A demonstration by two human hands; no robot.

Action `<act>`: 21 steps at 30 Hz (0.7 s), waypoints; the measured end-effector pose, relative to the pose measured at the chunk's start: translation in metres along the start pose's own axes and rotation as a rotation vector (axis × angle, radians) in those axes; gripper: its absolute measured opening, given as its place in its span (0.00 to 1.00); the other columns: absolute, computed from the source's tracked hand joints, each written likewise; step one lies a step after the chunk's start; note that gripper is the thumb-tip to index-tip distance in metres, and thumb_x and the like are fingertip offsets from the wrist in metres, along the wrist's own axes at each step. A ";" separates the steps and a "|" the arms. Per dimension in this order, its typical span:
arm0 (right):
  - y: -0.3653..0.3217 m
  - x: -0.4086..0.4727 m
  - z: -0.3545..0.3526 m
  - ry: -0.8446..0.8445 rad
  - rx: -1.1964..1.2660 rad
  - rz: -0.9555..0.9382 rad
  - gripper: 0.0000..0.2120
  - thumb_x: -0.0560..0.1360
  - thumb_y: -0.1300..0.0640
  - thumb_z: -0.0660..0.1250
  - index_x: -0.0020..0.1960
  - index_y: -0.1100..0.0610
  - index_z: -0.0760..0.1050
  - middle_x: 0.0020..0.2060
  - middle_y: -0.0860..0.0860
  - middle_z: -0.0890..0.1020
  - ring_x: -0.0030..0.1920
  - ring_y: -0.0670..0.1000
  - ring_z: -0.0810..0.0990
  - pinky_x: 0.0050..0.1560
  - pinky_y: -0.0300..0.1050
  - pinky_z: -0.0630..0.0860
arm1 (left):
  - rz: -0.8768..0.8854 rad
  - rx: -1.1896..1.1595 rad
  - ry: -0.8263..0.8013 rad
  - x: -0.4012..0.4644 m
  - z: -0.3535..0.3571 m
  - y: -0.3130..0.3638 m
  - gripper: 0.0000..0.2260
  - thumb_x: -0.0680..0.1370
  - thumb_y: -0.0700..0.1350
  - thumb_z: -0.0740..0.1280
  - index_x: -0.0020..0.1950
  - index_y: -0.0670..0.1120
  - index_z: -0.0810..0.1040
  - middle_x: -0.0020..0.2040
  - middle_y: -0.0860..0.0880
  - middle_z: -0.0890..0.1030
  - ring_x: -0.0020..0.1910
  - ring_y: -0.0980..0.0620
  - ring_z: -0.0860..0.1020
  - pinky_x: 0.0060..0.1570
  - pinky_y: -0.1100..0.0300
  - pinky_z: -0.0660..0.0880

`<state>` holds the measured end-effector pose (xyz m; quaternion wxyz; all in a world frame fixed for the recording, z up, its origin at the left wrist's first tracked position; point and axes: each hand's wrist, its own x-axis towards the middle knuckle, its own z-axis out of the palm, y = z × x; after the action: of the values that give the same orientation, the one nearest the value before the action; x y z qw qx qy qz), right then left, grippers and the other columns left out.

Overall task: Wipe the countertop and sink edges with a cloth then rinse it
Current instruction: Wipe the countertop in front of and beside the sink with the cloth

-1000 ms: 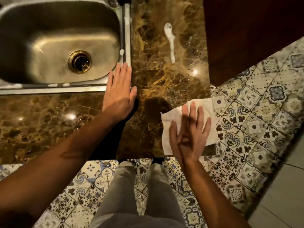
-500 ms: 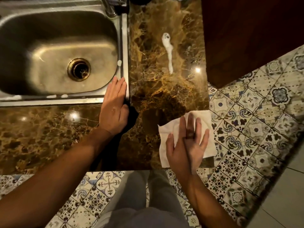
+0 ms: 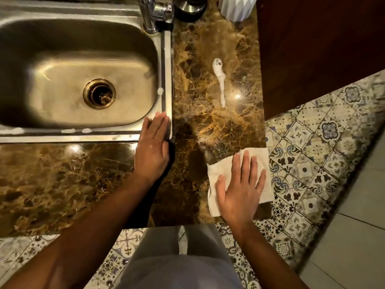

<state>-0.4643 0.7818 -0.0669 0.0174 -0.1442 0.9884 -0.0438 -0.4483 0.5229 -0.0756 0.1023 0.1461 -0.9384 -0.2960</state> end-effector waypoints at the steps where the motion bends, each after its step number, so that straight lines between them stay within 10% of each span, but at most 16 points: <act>1: -0.002 0.006 0.000 -0.008 -0.001 -0.002 0.34 0.82 0.43 0.55 0.83 0.57 0.58 0.83 0.56 0.58 0.83 0.58 0.52 0.80 0.67 0.52 | 0.003 0.010 -0.002 0.001 0.000 0.000 0.26 0.80 0.40 0.56 0.79 0.38 0.69 0.79 0.40 0.69 0.80 0.44 0.64 0.83 0.53 0.47; 21: 0.017 0.107 0.015 0.067 0.064 -0.349 0.27 0.85 0.49 0.51 0.80 0.62 0.64 0.80 0.61 0.63 0.81 0.61 0.60 0.80 0.65 0.52 | -0.133 0.140 0.008 0.005 0.008 0.020 0.27 0.88 0.53 0.48 0.84 0.41 0.56 0.84 0.43 0.56 0.85 0.44 0.50 0.82 0.40 0.50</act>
<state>-0.5710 0.7664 -0.0859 -0.0189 -0.3112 0.9466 -0.0824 -0.4593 0.5415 -0.0700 0.0755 0.2163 -0.9446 -0.2352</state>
